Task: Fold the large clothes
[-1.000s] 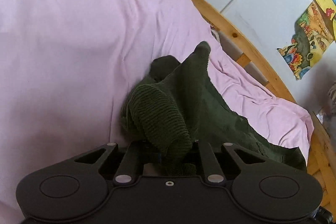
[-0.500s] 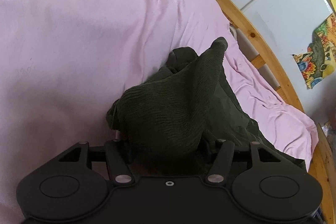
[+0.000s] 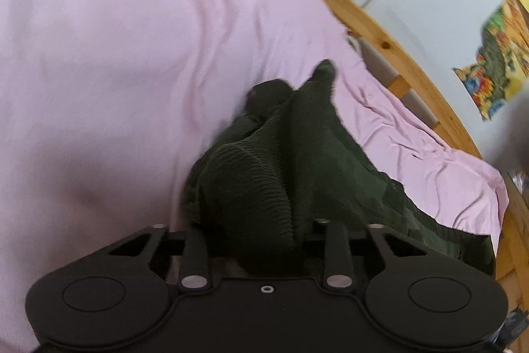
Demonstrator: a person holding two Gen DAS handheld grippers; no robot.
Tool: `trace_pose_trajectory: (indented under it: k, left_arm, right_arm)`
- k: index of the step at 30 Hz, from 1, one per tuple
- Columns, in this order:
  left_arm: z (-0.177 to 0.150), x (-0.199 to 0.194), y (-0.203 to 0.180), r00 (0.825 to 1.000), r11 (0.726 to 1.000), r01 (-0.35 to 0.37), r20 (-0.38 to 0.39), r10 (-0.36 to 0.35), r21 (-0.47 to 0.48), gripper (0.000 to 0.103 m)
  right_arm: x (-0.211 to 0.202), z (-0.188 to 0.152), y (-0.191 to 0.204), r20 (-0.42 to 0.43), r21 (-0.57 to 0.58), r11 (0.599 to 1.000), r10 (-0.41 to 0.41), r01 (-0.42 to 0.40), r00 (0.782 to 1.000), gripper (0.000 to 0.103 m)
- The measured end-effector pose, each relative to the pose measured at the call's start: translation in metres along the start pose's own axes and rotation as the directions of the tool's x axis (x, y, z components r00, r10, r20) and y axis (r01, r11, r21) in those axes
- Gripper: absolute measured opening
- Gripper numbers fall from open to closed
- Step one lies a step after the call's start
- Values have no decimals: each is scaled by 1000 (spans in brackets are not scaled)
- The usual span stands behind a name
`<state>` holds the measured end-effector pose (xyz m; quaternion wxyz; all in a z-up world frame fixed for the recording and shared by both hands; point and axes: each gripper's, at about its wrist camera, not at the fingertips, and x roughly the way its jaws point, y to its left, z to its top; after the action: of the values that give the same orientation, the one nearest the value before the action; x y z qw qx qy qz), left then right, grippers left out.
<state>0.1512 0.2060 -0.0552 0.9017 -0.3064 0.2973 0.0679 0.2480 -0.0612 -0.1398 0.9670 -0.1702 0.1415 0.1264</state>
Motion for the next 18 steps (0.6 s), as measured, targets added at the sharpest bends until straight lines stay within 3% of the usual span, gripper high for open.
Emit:
trace_pose_trajectory:
  k: [6,10,12,14,18]
  left_arm:
    - [4,-15,-30,997,990,48,54,-55,129,20]
    - [11,-25,-61,986,969,140,66,-156,202,19]
    - [16,-30,-82,974,947,189,69,-214,261,18]
    - [20,-33,-112,961,906,234,55,-270,352,18]
    - [15,-31,-170,928,800,330,-20,-371,501,18]
  right_arm:
    - [-6,-2,1,24,4,1000,-19,19,1000,98]
    - [-7,7,-11,-7,67,998,15,-14,1000,98]
    - [-9,15,-28,-52,130,988,89,-82,995,98]
    - [-16,22,-50,-60,196,972,147,-133,987,97]
    - [-51,33,-104,11,312,945,97,-96,995,96]
